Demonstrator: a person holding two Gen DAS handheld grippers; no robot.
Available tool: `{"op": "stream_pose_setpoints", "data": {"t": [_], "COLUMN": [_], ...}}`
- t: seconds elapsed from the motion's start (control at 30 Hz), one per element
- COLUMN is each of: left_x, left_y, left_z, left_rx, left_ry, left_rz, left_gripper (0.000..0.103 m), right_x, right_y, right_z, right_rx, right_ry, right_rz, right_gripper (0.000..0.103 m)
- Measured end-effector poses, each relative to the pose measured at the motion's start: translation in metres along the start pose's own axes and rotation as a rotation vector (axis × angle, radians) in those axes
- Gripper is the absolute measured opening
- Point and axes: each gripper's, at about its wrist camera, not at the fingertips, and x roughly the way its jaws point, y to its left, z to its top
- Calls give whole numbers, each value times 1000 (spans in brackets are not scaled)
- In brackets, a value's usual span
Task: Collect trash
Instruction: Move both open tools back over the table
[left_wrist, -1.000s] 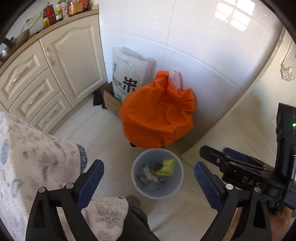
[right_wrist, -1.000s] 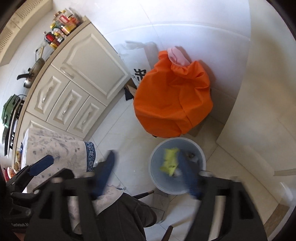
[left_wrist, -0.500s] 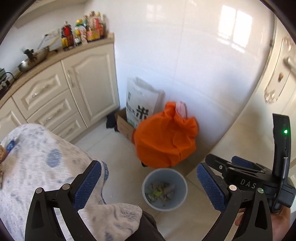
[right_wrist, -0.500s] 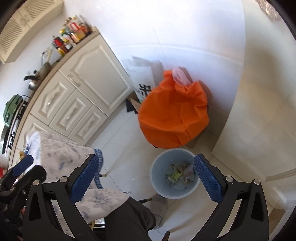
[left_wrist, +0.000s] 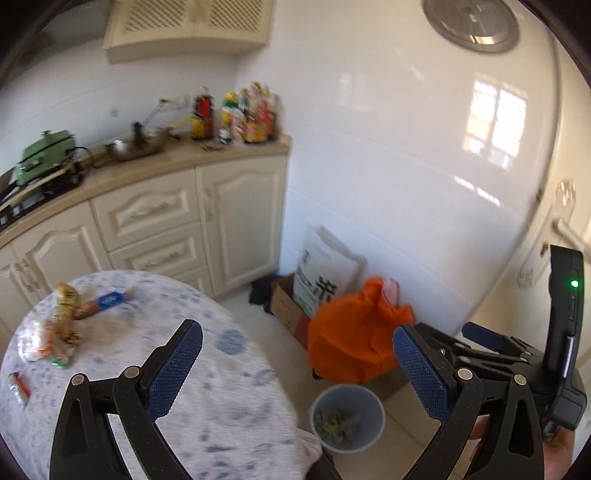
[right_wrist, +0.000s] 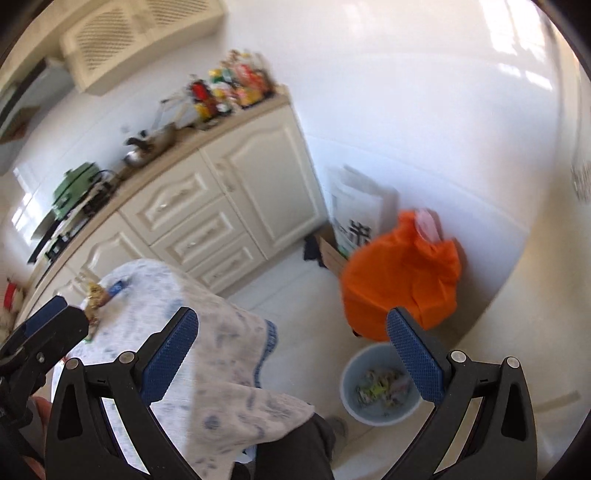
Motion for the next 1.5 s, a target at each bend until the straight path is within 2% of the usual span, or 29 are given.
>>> {"op": "stream_pose_setpoints", "data": {"t": [0.23, 0.6, 0.83, 0.97, 1.2, 1.5], "left_x": [-69, -164, -190, -193, -181, -125], "left_y": [53, 132, 155, 173, 203, 267], "left_z": [-10, -53, -75, -85, -100, -90], "left_rx": [-89, -220, -289, -321, -397, -445], "left_ry": [-103, -234, -269, -264, -213, -106], "left_rz": [74, 243, 368, 453, 544, 590], "left_gripper": [102, 102, 102, 102, 102, 102], "right_x": [-23, -36, -32, -25, 10, 63], "right_y": [73, 177, 238, 268, 310, 351], "right_z": [11, 9, -3, -10, -26, -45], "right_rx": [-131, -305, -402, -460, -530, -587], "right_ry": [-73, -122, -119, -105, -35, 65], "right_rz": [78, 236, 331, 369, 410, 446], "right_gripper": [103, 103, 103, 103, 103, 103]}}
